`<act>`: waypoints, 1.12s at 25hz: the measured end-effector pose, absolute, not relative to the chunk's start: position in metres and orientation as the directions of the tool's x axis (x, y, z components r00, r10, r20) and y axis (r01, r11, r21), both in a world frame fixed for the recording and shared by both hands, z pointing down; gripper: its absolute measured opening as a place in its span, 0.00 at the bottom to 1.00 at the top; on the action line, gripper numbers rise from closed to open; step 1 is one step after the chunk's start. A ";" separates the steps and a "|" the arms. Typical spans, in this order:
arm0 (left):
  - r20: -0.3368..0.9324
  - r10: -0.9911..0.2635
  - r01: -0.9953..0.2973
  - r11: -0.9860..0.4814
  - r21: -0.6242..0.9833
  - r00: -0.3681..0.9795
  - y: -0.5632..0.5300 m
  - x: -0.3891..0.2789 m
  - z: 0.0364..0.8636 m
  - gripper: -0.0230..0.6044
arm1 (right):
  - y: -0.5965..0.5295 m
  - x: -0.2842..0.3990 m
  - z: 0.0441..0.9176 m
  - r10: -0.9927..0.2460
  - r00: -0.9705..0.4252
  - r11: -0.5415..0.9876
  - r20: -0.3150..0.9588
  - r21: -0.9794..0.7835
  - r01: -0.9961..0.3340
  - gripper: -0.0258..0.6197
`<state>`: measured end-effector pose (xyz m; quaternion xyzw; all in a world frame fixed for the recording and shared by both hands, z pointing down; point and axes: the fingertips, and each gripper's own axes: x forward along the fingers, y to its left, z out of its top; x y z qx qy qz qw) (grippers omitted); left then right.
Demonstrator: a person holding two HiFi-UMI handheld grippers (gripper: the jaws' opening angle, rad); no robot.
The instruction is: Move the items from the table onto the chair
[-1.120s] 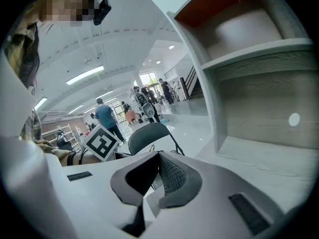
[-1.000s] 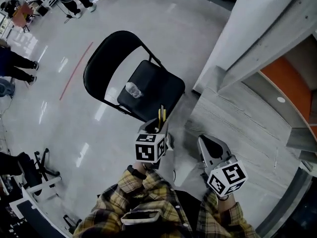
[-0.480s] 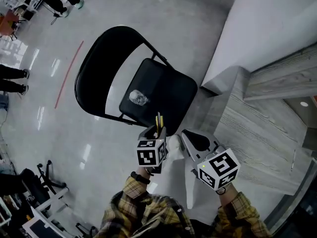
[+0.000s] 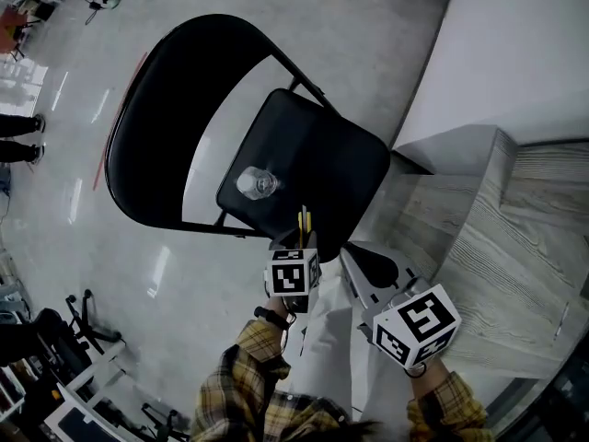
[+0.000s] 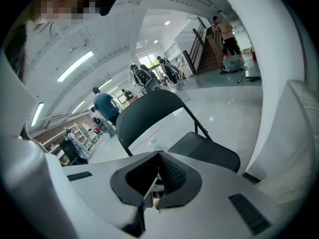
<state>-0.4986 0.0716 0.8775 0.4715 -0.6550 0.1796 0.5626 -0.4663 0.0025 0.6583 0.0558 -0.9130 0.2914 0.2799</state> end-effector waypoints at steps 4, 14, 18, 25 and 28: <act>0.911 -0.404 -0.811 0.502 0.300 0.087 0.062 -0.508 0.914 0.23 | -0.005 -0.479 0.670 0.058 -0.835 0.823 0.547 -0.499 -0.269 0.07; 0.948 -0.305 -0.784 0.567 0.253 0.085 0.062 -0.515 0.970 0.23 | -0.015 -0.479 0.679 0.065 -0.829 0.798 0.555 -0.528 -0.291 0.07; 0.947 -0.312 -0.778 0.576 0.251 0.074 0.062 -0.517 0.969 0.23 | -0.015 -0.480 0.678 0.069 -0.827 0.801 0.558 -0.525 -0.288 0.07; 0.925 -0.378 -0.754 0.598 0.271 0.033 0.066 -0.527 0.939 0.23 | -0.016 -0.481 0.664 0.048 -0.835 0.811 0.548 -0.509 -0.288 0.07; 0.915 -0.404 -0.750 0.603 0.272 0.008 0.078 -0.525 0.908 0.23 | -0.014 -0.481 0.652 0.039 -0.841 0.814 0.540 -0.505 -0.287 0.07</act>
